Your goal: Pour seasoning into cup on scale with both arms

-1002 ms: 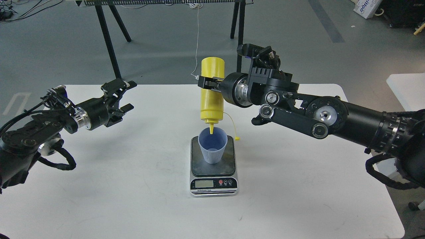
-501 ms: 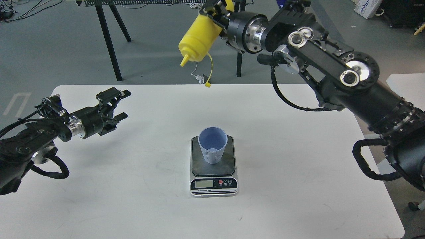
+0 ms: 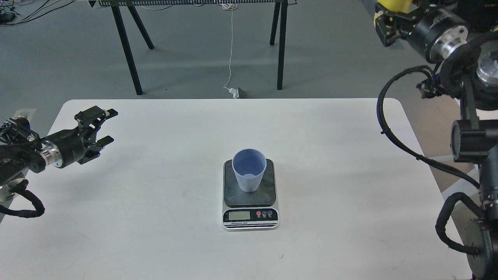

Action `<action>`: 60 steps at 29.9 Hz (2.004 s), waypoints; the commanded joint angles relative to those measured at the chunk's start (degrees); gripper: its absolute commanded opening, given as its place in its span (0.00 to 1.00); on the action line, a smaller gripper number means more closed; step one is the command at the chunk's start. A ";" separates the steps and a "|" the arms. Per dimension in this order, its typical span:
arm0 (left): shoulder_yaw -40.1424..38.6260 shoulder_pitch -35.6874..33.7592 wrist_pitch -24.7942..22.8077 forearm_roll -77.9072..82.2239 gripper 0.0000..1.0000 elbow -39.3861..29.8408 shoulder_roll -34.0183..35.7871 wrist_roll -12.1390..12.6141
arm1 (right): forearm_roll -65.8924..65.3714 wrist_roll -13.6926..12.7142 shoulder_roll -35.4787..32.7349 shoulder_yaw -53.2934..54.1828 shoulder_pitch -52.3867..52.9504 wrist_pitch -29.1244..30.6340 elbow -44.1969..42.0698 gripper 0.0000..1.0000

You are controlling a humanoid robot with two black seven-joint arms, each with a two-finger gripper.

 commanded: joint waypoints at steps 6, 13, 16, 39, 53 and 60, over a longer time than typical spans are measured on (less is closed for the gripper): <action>-0.72 -2.15 0.01 -0.08 0.99 -0.22 -0.64 -0.01 | 4.61 0.00 2.77 -1.02 -20.73 10.98 -0.30 0.02; -0.73 -2.50 0.01 0.01 0.99 -0.23 -1.60 -0.01 | 4.53 0.00 5.93 -5.23 -26.63 12.39 -1.44 0.02; -0.81 -2.59 0.01 0.01 0.99 -0.23 -1.60 -0.01 | 4.35 0.00 6.99 -7.34 -26.89 13.18 -3.02 0.03; -0.72 -3.03 0.01 0.10 0.99 -0.23 -1.08 -0.01 | 4.53 0.00 4.62 -20.27 -30.40 15.55 1.71 0.90; -0.55 -3.03 0.01 0.18 0.99 0.04 -1.17 -0.01 | 5.14 0.00 -0.56 -15.87 -41.47 18.19 13.22 0.99; -0.73 -3.03 0.01 0.10 0.99 0.13 -1.52 -0.01 | 9.88 0.00 -10.31 -14.47 -51.40 18.19 22.18 0.99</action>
